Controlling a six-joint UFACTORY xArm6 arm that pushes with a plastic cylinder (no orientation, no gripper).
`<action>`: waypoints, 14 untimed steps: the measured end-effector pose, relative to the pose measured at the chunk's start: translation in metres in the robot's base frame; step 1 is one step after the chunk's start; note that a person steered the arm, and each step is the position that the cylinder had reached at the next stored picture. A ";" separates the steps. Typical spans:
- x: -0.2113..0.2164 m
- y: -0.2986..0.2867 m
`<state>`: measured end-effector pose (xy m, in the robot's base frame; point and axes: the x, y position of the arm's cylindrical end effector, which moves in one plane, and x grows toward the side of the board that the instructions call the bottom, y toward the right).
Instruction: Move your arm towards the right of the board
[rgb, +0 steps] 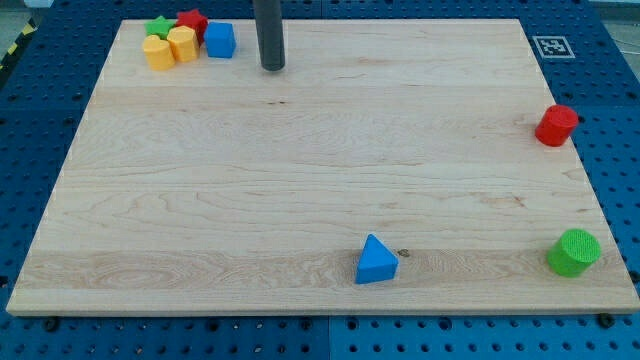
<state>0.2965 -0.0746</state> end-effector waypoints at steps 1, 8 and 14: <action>0.002 -0.002; -0.033 0.035; -0.023 0.206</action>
<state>0.2738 0.1317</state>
